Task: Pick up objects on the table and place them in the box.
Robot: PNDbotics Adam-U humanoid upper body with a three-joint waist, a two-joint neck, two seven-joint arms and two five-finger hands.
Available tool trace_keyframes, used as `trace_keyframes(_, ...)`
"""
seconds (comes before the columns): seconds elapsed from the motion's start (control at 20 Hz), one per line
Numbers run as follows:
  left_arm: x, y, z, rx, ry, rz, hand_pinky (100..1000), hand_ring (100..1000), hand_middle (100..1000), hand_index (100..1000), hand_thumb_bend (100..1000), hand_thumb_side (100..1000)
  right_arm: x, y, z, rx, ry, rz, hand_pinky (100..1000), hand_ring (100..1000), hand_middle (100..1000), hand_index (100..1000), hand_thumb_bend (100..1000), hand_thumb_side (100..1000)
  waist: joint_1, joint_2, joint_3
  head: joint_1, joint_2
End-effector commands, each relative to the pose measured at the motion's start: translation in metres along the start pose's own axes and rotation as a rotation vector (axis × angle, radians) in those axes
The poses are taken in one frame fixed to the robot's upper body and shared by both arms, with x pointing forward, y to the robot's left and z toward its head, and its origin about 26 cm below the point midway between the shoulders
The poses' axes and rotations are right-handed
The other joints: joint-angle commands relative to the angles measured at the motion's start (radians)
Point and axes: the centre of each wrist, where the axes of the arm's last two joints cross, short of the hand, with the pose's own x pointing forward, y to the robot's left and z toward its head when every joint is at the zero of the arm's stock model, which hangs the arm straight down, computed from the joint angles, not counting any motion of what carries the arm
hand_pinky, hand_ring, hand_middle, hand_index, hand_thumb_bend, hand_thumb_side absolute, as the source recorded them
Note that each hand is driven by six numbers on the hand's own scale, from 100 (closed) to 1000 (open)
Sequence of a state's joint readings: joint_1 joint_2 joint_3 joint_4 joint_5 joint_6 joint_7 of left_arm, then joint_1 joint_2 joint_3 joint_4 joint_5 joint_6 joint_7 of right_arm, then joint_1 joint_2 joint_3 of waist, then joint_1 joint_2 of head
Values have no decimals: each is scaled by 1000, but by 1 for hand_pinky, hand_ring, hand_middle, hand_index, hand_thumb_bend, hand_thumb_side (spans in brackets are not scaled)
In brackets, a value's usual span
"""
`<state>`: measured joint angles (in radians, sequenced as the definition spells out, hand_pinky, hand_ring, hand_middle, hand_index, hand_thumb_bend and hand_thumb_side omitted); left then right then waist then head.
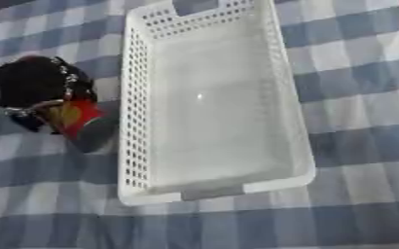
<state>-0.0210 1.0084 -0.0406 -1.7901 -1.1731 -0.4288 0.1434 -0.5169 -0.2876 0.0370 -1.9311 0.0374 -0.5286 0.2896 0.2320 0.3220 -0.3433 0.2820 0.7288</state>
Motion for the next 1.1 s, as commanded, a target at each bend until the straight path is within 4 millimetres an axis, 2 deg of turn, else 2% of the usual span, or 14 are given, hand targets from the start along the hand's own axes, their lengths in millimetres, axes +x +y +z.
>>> trace_keyframes(0.05,-6,7,0,39,45,-59,100,207,259,385,746,100,3,-3,-5,-1,-22,8,321,508,618,860,100,1000,-7,-21,1,0,-3)
trace_keyframes(0.25,-4,7,0,57,62,-75,100,185,232,361,766,100,3,-3,-4,-4,-19,4,321,508,617,860,100,1000,-7,-24,3,-1,-3)
trace_keyframes(0.65,-4,8,0,52,43,-78,100,188,244,374,784,100,3,-1,-3,-6,-9,-5,321,508,616,860,100,1000,-7,-34,11,-5,-2)
trace_keyframes(0.9,-9,14,2,66,44,-43,100,184,245,377,785,100,2,1,3,-8,16,-16,320,507,616,860,100,1000,-6,-54,36,-11,2)
trace_keyframes(1.1,-16,28,3,86,49,-24,100,194,260,387,786,100,1,4,10,-11,46,-29,321,507,616,862,100,1000,-6,-77,65,-17,5)
